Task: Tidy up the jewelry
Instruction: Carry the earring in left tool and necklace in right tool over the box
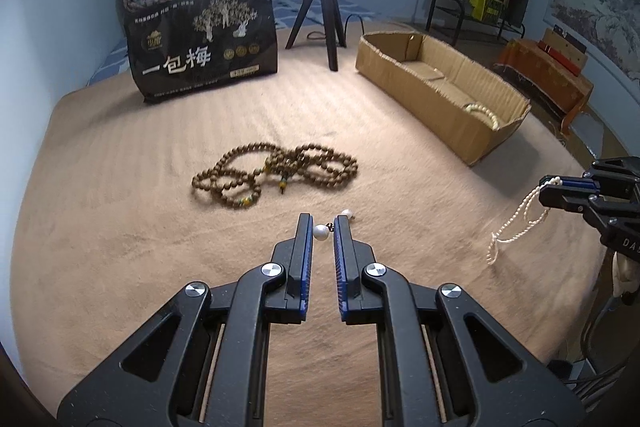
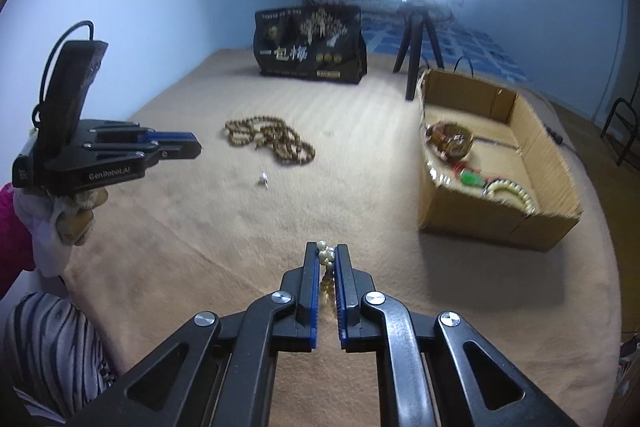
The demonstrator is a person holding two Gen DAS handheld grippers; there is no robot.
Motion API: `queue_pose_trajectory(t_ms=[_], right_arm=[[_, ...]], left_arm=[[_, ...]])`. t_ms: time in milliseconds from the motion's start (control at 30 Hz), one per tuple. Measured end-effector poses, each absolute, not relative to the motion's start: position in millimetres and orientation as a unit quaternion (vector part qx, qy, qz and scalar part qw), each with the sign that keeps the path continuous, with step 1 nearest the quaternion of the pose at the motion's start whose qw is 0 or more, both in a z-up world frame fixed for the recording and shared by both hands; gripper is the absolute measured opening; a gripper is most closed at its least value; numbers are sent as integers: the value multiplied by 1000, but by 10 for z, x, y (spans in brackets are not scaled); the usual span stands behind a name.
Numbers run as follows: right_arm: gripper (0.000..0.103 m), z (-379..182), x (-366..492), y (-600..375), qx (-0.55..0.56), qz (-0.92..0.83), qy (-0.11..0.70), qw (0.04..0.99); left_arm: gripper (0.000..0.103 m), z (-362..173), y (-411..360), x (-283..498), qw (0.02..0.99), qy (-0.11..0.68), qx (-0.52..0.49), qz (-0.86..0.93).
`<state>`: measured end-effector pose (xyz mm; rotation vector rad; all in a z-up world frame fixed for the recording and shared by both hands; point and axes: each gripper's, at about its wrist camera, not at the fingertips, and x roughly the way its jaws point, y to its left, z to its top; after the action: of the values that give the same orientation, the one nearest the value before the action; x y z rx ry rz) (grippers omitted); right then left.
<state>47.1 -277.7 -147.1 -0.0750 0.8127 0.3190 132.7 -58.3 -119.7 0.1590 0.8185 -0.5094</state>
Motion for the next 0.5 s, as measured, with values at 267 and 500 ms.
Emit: queue_pose_trajectory(t_ms=[267, 500], right_arm=[[4, -1122, 442, -3020, -25, 140, 366, 920], [4, -807, 478, -3324, -15, 118, 342, 932]], left_arm=[[9, -972, -766, 1311, 887, 374, 72, -261], [9, -792, -1001, 1336, 888, 358, 73, -279]])
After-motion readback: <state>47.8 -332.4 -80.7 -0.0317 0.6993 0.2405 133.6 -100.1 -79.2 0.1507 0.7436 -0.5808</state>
